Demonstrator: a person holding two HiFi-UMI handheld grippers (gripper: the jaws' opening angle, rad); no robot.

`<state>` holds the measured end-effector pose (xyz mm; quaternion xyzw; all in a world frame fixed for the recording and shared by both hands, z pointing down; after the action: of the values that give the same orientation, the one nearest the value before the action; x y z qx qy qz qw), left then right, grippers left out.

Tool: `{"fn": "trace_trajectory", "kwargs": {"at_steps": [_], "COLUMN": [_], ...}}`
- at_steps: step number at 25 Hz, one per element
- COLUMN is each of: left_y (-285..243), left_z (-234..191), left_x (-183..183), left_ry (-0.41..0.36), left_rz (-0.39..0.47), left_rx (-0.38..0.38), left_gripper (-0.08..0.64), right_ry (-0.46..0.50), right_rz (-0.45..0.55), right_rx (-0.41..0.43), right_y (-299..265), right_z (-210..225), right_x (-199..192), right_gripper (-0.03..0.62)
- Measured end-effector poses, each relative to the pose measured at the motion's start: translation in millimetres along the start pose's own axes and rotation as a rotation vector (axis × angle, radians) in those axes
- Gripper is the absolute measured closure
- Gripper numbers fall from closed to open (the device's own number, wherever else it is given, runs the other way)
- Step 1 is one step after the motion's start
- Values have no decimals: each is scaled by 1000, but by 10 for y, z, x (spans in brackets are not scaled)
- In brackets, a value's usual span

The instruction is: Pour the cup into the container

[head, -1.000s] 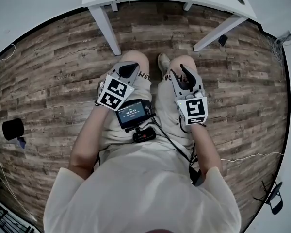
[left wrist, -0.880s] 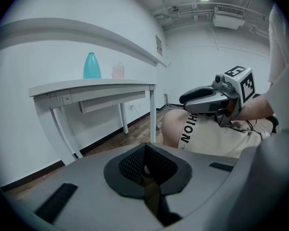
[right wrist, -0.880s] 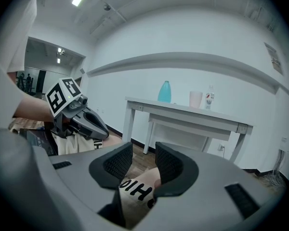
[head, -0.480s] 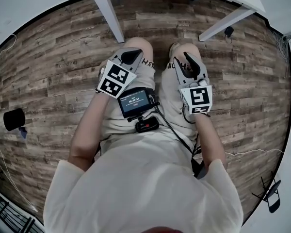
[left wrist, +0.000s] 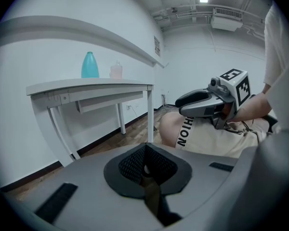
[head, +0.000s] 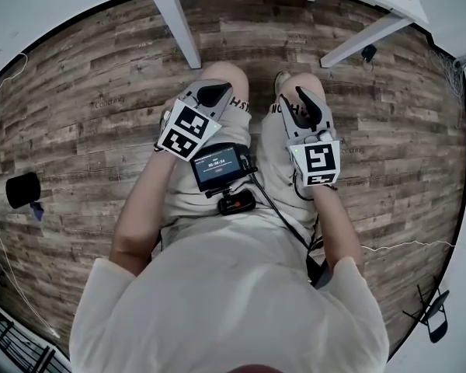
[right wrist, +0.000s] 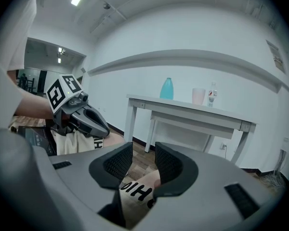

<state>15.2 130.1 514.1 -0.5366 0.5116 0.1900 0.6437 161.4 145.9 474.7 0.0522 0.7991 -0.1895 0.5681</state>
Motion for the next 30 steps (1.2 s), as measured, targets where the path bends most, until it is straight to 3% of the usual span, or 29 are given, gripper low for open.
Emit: {"fn": "trace_trajectory", "kwargs": {"at_steps": [30], "left_y": [-30], "left_z": [30], "left_x": [-14], "left_ry": [3], "left_rz": [3], "left_rx": [-12], "left_gripper": [550], "right_ry": [-27], "right_rz": [-2], "right_rx": [-16], "right_y": [54], "right_z": [108], "right_x": [-26], "right_gripper": [451]}}
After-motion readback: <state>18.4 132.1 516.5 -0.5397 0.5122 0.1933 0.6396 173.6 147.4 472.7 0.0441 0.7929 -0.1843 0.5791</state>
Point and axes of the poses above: the fingertips, and each gripper's own axes: y backward along the fingers, z to its right, x out of its top, the point moved 3 cm from there along y, backward along the fingers, and after that the axes turned 15 degrees about -x, right-handed, at the moved point
